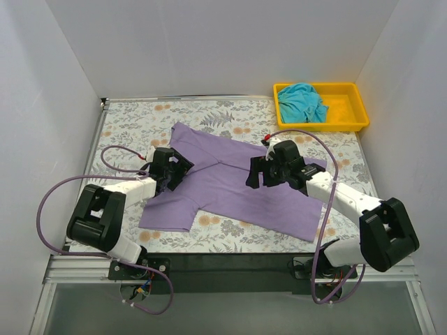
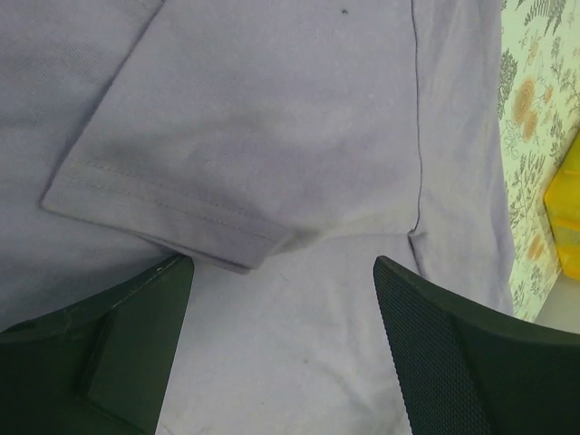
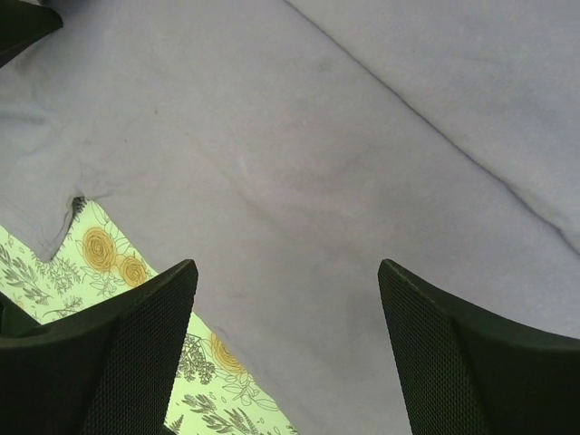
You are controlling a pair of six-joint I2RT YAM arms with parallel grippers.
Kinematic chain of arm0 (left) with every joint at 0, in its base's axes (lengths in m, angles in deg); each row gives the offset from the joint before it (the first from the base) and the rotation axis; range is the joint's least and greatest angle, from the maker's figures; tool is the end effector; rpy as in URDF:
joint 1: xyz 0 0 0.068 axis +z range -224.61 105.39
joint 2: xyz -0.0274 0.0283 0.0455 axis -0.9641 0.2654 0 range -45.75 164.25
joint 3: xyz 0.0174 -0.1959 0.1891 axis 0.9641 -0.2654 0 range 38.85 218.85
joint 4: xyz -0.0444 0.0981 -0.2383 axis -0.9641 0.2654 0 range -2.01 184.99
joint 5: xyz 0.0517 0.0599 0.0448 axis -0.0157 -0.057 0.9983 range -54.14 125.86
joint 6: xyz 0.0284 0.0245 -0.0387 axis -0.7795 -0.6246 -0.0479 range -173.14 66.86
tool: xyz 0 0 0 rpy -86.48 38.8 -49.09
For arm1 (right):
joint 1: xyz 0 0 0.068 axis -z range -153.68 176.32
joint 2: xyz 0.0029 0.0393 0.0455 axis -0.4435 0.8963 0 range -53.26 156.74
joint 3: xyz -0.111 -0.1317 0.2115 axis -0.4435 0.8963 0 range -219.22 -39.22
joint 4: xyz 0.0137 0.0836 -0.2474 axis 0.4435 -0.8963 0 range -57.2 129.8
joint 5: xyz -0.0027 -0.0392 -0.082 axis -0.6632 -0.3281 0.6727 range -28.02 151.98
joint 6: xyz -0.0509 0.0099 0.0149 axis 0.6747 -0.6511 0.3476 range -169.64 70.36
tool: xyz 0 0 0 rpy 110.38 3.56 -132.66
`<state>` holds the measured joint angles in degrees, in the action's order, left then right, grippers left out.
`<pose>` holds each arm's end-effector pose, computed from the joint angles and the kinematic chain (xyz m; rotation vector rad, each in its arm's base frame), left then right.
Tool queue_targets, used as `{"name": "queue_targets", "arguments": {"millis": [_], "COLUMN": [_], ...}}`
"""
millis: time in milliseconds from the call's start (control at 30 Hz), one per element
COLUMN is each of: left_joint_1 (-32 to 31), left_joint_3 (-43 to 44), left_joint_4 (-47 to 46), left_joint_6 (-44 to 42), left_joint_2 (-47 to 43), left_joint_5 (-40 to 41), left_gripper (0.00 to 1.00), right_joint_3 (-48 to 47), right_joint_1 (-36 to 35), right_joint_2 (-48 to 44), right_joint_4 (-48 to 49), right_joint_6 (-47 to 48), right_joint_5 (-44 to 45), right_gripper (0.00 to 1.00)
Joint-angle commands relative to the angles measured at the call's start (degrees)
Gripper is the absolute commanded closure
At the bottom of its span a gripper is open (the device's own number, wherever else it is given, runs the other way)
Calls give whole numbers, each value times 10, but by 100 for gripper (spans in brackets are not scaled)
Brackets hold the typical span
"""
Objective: Fold and stack the t-shirts
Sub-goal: Fold the tshirt
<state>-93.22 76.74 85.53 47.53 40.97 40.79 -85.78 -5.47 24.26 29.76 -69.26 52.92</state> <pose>0.2729 -0.0886 0.1529 -1.7153 1.9042 -0.8292 0.2404 0.1557 0.2250 -0.3349 2.3371 0.6350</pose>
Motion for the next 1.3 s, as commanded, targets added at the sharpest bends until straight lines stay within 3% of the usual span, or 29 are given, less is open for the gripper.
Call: {"name": "queue_targets", "arguments": {"millis": [0,233,667,1267], "left_joint_1": [-4,-5,-7,-11], "left_joint_3": [12,30,81,310], "left_joint_4": [-25,-36,-60,-12], "left_joint_6": [7,8,-20,-74], "left_joint_2": [4,21,61,188], "left_joint_5": [18,5,3,-48], "left_gripper": [26,31,32,32], "right_joint_3": [2,6,8,15], "right_joint_1": [6,15,21,30], "right_joint_2": [-25,-31,-28,-34], "right_joint_4": [21,21,21,19], "right_joint_6": [4,5,5,16], "right_joint_5": [4,3,4,9], "right_gripper": [27,27,27,28]}}
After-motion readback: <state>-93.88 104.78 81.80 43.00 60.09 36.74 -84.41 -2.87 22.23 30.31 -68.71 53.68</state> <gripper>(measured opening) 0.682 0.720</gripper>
